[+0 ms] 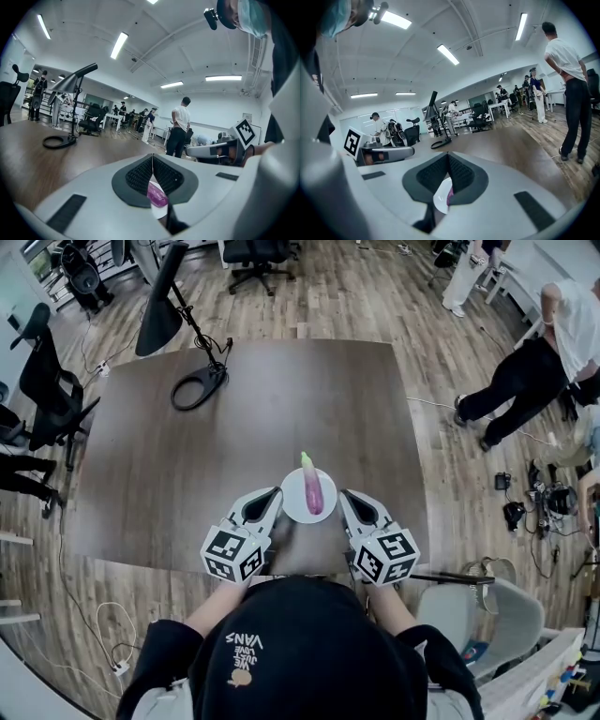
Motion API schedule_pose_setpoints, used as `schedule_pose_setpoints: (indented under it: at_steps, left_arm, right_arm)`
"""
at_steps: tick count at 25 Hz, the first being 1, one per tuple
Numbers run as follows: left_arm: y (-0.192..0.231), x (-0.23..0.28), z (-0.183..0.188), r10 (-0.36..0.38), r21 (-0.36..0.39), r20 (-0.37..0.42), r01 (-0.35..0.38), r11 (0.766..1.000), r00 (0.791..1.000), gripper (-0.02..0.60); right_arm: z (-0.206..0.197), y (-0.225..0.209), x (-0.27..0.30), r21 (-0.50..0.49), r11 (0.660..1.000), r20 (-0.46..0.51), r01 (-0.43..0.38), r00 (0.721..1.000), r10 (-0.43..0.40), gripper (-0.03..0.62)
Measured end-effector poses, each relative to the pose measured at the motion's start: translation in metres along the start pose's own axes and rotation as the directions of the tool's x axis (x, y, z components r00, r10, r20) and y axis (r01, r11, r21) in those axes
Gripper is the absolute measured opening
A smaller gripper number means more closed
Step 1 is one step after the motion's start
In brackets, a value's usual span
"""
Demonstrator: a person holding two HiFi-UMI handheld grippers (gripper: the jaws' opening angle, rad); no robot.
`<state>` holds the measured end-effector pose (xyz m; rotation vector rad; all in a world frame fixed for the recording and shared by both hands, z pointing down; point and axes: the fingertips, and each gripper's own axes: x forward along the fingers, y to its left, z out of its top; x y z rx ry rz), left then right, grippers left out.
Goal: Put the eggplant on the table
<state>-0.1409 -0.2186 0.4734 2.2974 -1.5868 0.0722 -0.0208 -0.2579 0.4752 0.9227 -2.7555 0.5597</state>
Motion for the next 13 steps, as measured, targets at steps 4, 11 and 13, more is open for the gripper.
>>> schedule_pose_setpoints:
  at_steps: [4,11,13]
  left_arm:
    - [0.0004,0.0008,-0.0012,-0.004,-0.007,-0.004,0.004,1.0,1.0,0.014]
    - [0.0023,-0.0002,-0.0025,-0.004,-0.007,-0.007,0.004,1.0,1.0,0.014]
    - [0.0024,-0.0003,-0.0026,-0.004,-0.008,-0.009,0.004,1.0,1.0,0.014]
  right_arm:
    - [-0.0011,-0.0004,0.0007,-0.001,1.0,-0.007,0.002,1.0,-0.002,0.018]
    - [-0.0006,0.0017,0.0044,-0.016,1.0,-0.011,-0.002,1.0,0.002,0.018]
    - [-0.0008,0.002,0.0052,-0.016,1.0,-0.015,-0.005,1.0,0.004,0.018]
